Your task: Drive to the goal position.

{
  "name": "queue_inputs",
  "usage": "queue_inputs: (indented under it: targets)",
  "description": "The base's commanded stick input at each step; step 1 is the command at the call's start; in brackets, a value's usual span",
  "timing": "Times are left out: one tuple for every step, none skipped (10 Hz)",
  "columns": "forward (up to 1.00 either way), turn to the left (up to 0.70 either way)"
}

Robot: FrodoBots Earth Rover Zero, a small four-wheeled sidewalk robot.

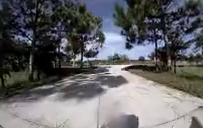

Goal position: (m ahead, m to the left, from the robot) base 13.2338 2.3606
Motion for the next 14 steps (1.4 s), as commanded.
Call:
queue_inputs:
  targets:
    - [0.85, -0.13]
    - [0.85, -0.06]
    - [0.85, 0.00]
    - [0.85, 0.00]
    - [0.85, 0.00]
    - [0.85, 0.00]
    - [0.85, 0.00]
    - [0.84, 0.00]
    - [0.84, 0.00]
    - [0.84, 0.00]
    - [0.84, 0.00]
    - [0.84, 0.00]
    - [0.84, 0.00]
    - [0.84, -0.17]
